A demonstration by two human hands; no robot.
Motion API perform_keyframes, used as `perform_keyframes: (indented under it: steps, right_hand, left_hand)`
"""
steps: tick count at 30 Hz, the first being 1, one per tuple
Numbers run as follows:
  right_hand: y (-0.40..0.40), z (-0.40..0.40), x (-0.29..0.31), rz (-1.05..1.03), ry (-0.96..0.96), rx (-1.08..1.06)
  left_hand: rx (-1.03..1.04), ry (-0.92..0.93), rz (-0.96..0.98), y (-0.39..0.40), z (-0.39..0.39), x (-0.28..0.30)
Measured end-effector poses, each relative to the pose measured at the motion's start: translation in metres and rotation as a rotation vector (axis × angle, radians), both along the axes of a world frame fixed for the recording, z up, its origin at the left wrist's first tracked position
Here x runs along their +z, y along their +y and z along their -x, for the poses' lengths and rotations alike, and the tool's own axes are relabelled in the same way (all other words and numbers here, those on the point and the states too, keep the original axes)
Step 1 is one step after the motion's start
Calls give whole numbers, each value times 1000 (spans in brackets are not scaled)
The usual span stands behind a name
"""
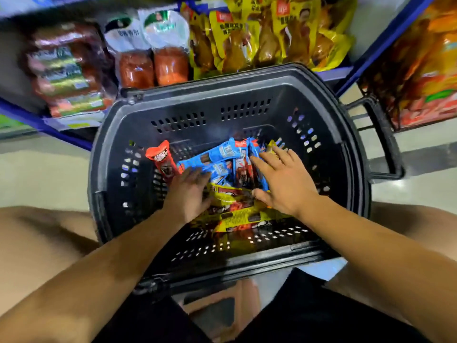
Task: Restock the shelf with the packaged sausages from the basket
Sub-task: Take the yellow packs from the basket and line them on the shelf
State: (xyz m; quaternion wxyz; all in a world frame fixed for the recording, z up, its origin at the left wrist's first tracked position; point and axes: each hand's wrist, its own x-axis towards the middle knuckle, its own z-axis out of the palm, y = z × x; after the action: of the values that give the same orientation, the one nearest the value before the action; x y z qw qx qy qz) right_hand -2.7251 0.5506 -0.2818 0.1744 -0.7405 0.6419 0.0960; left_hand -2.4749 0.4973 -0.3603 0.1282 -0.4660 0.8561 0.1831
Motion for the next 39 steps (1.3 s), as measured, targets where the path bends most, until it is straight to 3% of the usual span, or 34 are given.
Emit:
perform_keyframes:
  steps: [7, 15, 20, 27, 30, 33, 37, 39]
  right_hand:
    - [-11, -13, -22, -70, -78, -53]
    - [-18, -11, -37, -133, -153, -121]
    - [-32, -6, -32, -97, -380, -411]
    - [-44, -1, -10, -68, -675, -685]
    - [-45, 2, -4, -136, -937, -811]
    - [-44, 1, 8, -226, -1209, -834]
    - [-47, -1, 16, -139, -1262, -952]
    - [-49, 0, 17, -130, -1274, -1066]
  left_hand:
    - [-43, -87, -159, -10, 7, -53]
    - [3, -264, -133, 0, 5, -66]
    - [181, -112, -190, -14, 1, -45]
    - [387, 456, -383, -29, 28, 18]
    - [506, 618, -506, -18, 41, 41]
    - [568, 680, -551, -6, 46, 52]
    - [596, 670, -451, 9, 48, 62]
    - [486, 531, -286, 17, 49, 64]
